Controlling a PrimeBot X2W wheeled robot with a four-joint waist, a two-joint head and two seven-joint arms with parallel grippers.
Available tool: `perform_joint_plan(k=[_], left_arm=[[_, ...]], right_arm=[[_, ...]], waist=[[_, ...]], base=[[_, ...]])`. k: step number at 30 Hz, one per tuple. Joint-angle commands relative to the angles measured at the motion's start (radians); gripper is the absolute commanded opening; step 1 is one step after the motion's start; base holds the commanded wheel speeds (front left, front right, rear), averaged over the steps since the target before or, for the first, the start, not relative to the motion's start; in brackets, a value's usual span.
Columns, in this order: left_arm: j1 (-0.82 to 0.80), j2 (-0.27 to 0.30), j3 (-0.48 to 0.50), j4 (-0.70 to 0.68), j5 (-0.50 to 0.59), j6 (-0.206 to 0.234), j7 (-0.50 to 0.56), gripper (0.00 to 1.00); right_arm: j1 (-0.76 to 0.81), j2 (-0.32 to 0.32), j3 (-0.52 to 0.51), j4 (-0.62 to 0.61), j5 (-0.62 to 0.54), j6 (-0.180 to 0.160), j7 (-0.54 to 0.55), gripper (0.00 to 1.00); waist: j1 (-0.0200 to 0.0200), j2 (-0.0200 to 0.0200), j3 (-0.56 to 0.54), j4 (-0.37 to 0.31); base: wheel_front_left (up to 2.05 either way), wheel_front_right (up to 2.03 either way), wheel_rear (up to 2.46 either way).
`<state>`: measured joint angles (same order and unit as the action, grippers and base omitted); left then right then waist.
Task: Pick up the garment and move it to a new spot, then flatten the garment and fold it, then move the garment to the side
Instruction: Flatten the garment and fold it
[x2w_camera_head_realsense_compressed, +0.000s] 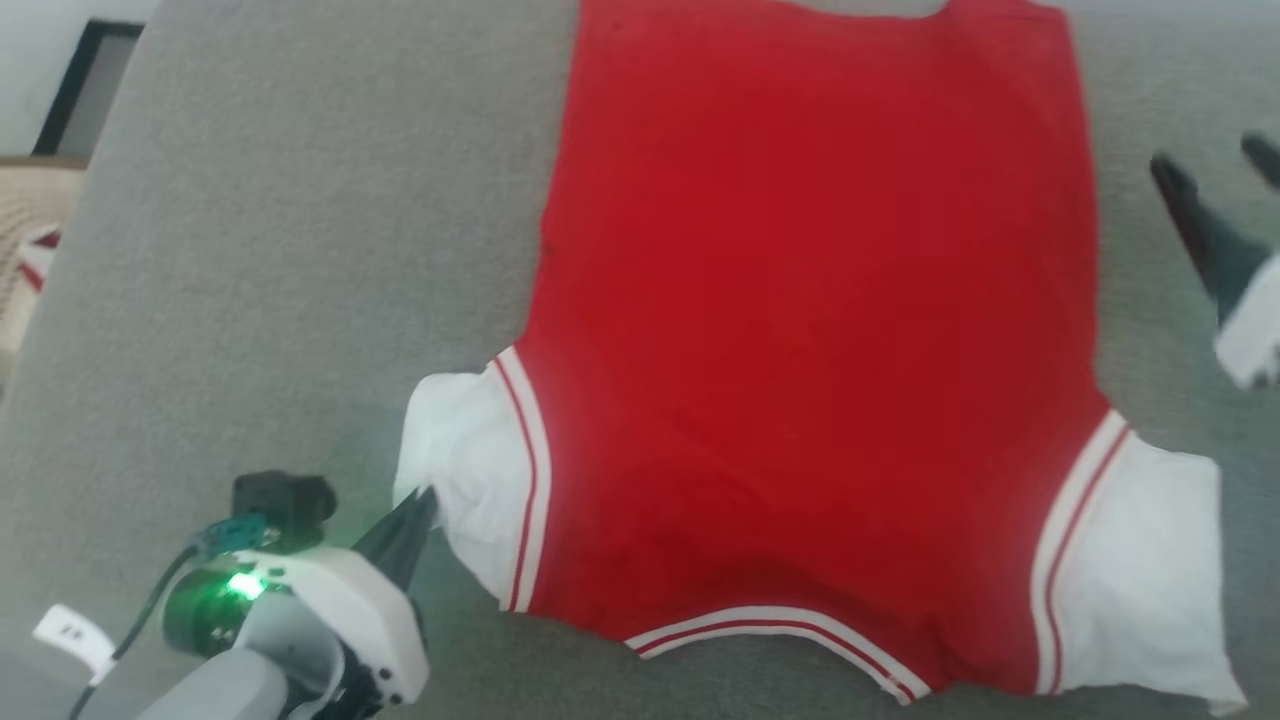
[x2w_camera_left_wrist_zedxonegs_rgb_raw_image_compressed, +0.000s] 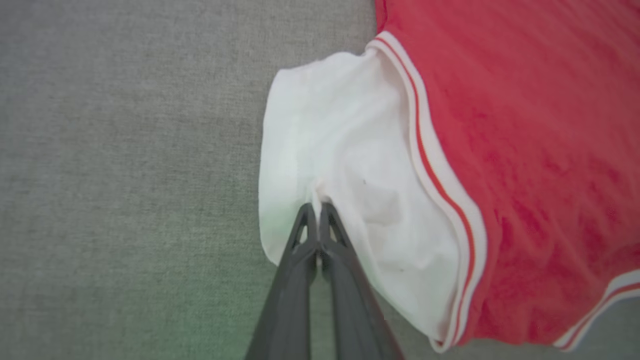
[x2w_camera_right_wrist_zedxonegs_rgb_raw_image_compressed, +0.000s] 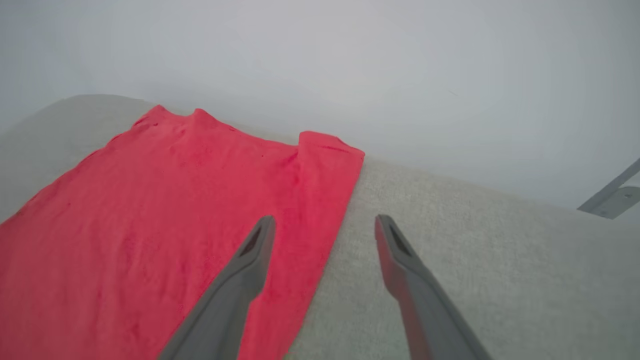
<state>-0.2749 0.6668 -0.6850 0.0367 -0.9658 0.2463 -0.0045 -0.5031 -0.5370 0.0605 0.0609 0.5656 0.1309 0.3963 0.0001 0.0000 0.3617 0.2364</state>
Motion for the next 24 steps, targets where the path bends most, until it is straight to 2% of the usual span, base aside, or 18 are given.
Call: perform_joint_plan(k=[1,7,14,19,20,24], left_arm=[[-0.022,-0.011,-0.007,0.007,0.021,-0.009,-0.004,0.00],[-0.093,-0.069,-0.037,0.041,0.035,-0.049,-0.001,0.00],[-0.149,-0.121,-0.059,0.082,0.043,-0.091,-0.012,0.00],[-0.171,-0.149,-0.067,0.114,0.040,-0.113,-0.021,0.00],[-0.171,-0.149,-0.067,0.114,0.040,-0.113,-0.021,0.00],[-0.182,-0.167,-0.073,0.138,0.034,-0.131,-0.028,0.00]], right_arm=[[-0.053,0.010,0.010,0.045,-0.013,0.000,0.005,1.00],[-0.318,0.015,0.069,0.343,-0.047,0.000,0.044,1.00],[-0.542,0.020,0.080,0.666,-0.134,0.000,0.111,1.00],[-0.660,0.034,0.051,0.851,-0.204,0.000,0.186,1.00],[-0.660,0.034,0.051,0.851,-0.204,0.000,0.186,1.00],[-0.720,0.035,0.022,0.984,-0.271,-0.001,0.271,1.00]], waist=[[-0.0001,0.0000,0.029,0.036],[-0.0001,0.0000,0.075,0.109],[-0.0001,0.0000,0.116,0.172],[-0.0001,0.0000,0.142,0.200],[-0.0001,0.0000,0.142,0.200],[-0.0001,0.0000,0.159,0.210]], base=[[0.00,0.00,0.00],[0.00,0.00,0.00],[0.00,0.00,0.00],[0.00,0.00,0.00],[0.00,0.00,0.00],[0.00,0.00,0.00]])
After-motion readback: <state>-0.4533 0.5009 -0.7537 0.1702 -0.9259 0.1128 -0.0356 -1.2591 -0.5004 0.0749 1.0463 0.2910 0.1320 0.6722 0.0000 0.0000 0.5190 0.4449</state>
